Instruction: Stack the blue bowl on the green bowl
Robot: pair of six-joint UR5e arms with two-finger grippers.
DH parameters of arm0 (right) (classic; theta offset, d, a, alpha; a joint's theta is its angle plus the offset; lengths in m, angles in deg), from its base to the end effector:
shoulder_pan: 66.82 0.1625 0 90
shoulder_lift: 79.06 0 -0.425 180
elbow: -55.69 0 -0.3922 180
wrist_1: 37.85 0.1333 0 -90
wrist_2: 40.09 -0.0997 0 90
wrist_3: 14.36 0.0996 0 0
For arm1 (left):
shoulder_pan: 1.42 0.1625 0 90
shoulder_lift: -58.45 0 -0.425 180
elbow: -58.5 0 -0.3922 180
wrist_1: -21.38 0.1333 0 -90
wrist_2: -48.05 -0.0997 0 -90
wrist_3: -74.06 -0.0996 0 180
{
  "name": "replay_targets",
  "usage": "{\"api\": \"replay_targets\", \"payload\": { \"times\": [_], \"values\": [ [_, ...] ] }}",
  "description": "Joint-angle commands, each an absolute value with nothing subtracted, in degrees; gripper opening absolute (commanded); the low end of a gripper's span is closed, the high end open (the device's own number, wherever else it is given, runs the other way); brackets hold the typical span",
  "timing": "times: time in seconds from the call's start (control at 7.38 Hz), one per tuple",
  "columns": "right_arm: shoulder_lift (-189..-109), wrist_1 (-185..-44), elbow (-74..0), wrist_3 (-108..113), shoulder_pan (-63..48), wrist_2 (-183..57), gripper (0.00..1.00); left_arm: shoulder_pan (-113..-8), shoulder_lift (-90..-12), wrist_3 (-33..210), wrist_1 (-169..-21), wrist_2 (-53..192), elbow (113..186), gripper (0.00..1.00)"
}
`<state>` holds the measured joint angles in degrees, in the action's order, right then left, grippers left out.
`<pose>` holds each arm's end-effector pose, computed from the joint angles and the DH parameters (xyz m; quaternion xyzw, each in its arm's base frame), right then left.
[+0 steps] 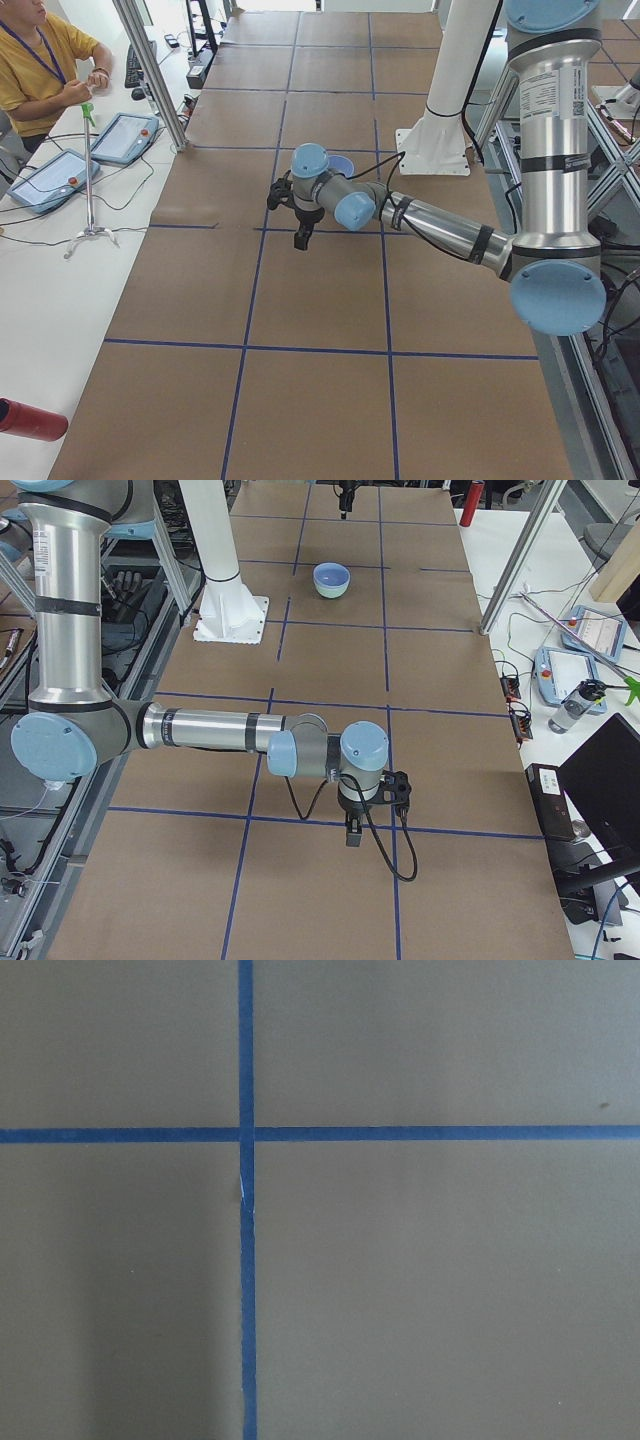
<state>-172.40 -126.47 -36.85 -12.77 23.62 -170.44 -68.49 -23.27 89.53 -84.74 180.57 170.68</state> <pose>0.0724 -0.4673 0.6671 0.0013 -0.3449 0.0149 0.9385 0.1117 -0.4333 0.5025 0.1128 0.4101 0.1523 0.8921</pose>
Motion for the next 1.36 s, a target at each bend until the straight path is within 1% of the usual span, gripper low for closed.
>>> {"api": "replay_targets", "payload": {
  "times": [0.0,0.27,0.41,0.54,0.68,1.22],
  "values": [
    [-172.40,-126.44,-36.86,-12.77,23.62,-170.43,1.00,-79.24,-19.77,74.71,-81.66,180.85,166.27,1.00],
    [-172.40,-126.44,-36.86,-12.77,23.62,-170.43,1.00,-86.02,-20.29,64.86,-70.17,180.85,165.81,1.00],
    [-172.40,-126.44,-36.86,-12.77,23.62,-170.52,1.00,-88.75,-20.12,64.39,-68.64,181.03,165.73,1.00],
    [-172.40,-126.44,-36.86,-12.77,23.62,-170.43,1.00,-89.21,-19.95,64.39,-68.97,182.16,165.12,1.00],
    [-172.40,-126.53,-36.86,-12.77,23.62,-170.43,1.00,-89.22,-20.03,64.30,-69.15,182.00,162.68,1.00],
    [-172.40,-126.53,-36.86,-12.77,23.62,-170.43,1.00,-89.31,-20.03,64.30,-69.59,181.82,162.74,1.00]
  ]
}}
